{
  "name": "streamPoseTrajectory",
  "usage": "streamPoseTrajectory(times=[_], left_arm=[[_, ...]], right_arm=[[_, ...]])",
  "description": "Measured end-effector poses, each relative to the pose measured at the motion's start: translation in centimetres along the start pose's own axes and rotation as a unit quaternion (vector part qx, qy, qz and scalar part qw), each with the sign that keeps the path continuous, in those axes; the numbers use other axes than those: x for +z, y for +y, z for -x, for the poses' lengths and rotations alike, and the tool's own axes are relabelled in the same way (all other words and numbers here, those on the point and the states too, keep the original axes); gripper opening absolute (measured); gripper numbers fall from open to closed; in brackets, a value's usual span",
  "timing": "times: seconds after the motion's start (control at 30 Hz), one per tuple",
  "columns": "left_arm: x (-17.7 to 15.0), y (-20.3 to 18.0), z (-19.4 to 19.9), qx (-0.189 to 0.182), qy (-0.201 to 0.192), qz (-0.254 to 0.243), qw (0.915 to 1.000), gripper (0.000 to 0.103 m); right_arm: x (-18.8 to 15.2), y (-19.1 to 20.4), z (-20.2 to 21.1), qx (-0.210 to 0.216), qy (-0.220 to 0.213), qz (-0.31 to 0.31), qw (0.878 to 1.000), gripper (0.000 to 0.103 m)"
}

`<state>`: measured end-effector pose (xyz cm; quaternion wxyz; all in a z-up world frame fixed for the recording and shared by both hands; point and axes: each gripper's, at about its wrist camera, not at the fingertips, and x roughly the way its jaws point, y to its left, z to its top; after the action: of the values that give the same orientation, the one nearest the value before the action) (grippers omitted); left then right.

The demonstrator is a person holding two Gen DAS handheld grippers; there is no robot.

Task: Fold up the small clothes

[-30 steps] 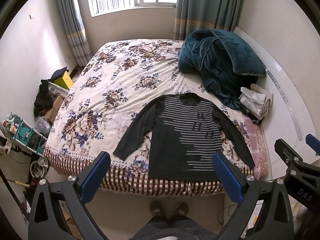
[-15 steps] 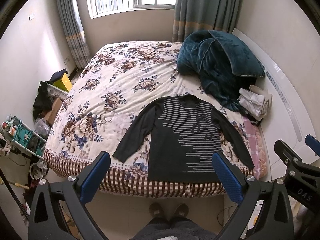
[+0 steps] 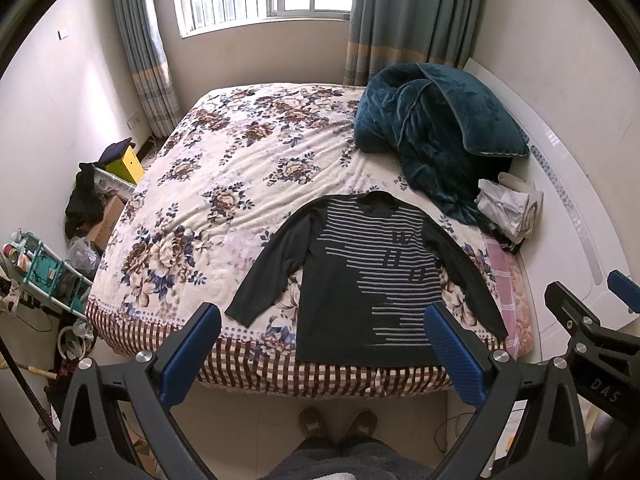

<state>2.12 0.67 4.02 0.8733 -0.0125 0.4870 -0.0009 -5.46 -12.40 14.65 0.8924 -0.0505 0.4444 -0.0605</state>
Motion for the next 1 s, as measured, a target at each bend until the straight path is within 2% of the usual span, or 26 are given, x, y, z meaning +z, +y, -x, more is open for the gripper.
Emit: streamPoseTrajectory(times=[0.17,0.3,0.47,0.57,0.77,0.87,0.97,1.0], left_arm=[[0.5,-0.3,-1.0,0.009,-0.007,-0.003,0.9999,0.103],[0.9,-0.9,-4.3,0.026,-0.028,-0.013,0.9992,0.103],[1.5,-2.8,-11.3,0.034,-0.021,-0.033,0.9987,0.103],[1.1,-4.4,-16.1,0.037,0.003,-0.044,0.9983,0.103],[0.4,-9.0,-25.6,0.046,0.054,-0.068,0.9952,0.103],[0.2,-11.8,-30.5,0.072,0.073,-0.093,0.9904,0.103],[0.0,-14.4,-36.4,0.08,0.109,-0.103,0.9854,0.103],[-0.2,-14.9,-37.8,0.08,0.119,-0.105,0.9841,0.103]], right_arm=[[0.1,-0.3,-0.5,0.001,0.006,-0.006,1.0,0.103],[-0.4,-1.2,-2.6,-0.003,0.027,-0.033,0.999,0.103],[-2.5,-5.5,-9.0,-0.029,0.065,-0.102,0.992,0.103],[-4.7,-9.5,-13.9,-0.06,0.088,-0.155,0.982,0.103],[-10.5,-19.7,-25.1,-0.115,0.152,-0.26,0.947,0.103],[-14.4,-25.8,-31.9,-0.128,0.193,-0.313,0.921,0.103],[-17.9,-30.6,-37.8,-0.133,0.222,-0.364,0.895,0.103],[-19.8,-32.9,-40.6,-0.135,0.236,-0.39,0.88,0.103]])
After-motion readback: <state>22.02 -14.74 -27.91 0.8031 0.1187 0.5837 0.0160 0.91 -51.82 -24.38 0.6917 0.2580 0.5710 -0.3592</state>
